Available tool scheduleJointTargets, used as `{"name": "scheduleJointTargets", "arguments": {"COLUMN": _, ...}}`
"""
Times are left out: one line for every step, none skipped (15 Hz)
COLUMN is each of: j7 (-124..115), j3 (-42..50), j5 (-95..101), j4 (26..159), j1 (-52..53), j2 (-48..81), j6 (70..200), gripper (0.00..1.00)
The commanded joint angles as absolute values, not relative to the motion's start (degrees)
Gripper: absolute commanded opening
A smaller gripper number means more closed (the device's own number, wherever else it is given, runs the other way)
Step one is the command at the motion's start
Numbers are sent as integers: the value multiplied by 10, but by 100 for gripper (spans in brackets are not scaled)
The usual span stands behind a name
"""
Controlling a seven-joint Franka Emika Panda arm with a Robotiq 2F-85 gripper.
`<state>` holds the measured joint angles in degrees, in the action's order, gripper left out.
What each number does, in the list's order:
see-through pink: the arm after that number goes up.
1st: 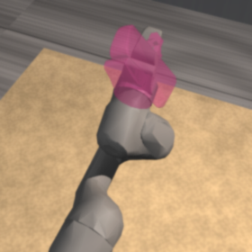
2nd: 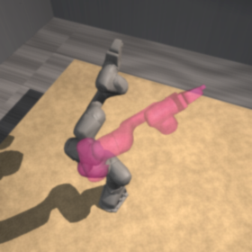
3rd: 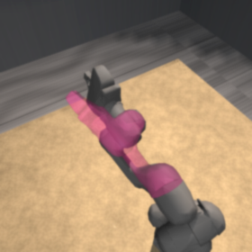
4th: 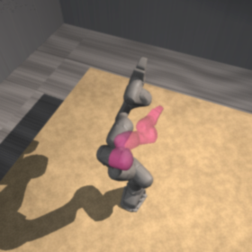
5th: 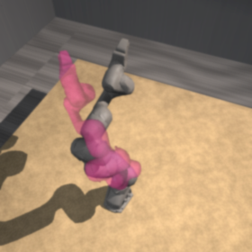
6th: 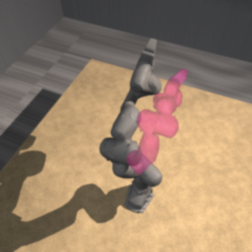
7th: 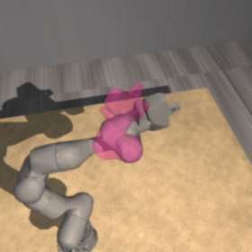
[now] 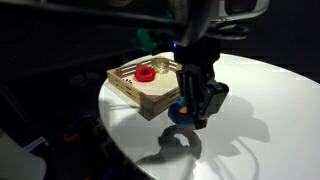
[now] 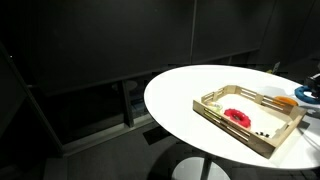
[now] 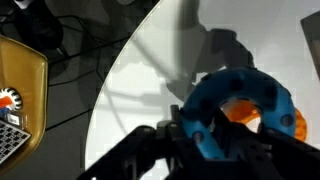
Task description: Pick up the blue ring and put it on the table
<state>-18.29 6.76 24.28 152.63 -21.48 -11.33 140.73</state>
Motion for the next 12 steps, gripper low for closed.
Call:
{"name": "scheduleJointTargets", "arguments": {"j7": -201, "j3": 78, "j5": 250, "j4": 1494, "j1": -204, "j2": -75, "j6": 1410, "gripper": 11}}
{"name": "scheduleJointTargets", "arguments": {"j7": -201, "j3": 79, "j5": 248, "j4": 1486, "j1": -201, "j2": -66, "j6": 1409, "gripper": 11}}
{"name": "scheduleJointTargets", "arguments": {"j7": -201, "j3": 81, "j5": 245, "j4": 1479, "j1": -197, "j2": -58, "j6": 1409, "gripper": 11}}
{"name": "scheduleJointTargets", "arguments": {"j7": -201, "j3": 82, "j5": 245, "j4": 1472, "j1": -194, "j2": -51, "j6": 1408, "gripper": 10}}
{"name": "scheduleJointTargets", "arguments": {"j7": -201, "j3": 83, "j5": 243, "j4": 1464, "j1": -190, "j2": -43, "j6": 1407, "gripper": 10}}
{"name": "scheduleJointTargets", "arguments": {"j7": -201, "j3": 84, "j5": 241, "j4": 1457, "j1": -185, "j2": -36, "j6": 1406, "gripper": 10}}
{"name": "scheduleJointTargets", "arguments": {"j7": -202, "j3": 86, "j5": 240, "j4": 1451, "j1": -181, "j2": -29, "j6": 1406, "gripper": 10}}
{"name": "scheduleJointTargets", "arguments": {"j7": -201, "j3": 88, "j5": 238, "j4": 1446, "j1": -176, "j2": -23, "j6": 1406, "gripper": 11}}
{"name": "scheduleJointTargets", "arguments": {"j7": -201, "j3": 90, "j5": 237, "j4": 1442, "j1": -172, "j2": -17, "j6": 1405, "gripper": 11}}
{"name": "scheduleJointTargets", "arguments": {"j7": -198, "j3": 92, "j5": 234, "j4": 1440, "j1": -168, "j2": -13, "j6": 1405, "gripper": 11}}
{"name": "scheduleJointTargets", "arguments": {"j7": -193, "j3": 94, "j5": 228, "j4": 1439, "j1": -163, "j2": -10, "j6": 1404, "gripper": 36}}
{"name": "scheduleJointTargets", "arguments": {"j7": -192, "j3": 95, "j5": 226, "j4": 1439, "j1": -159, "j2": -8, "j6": 1402, "gripper": 61}}
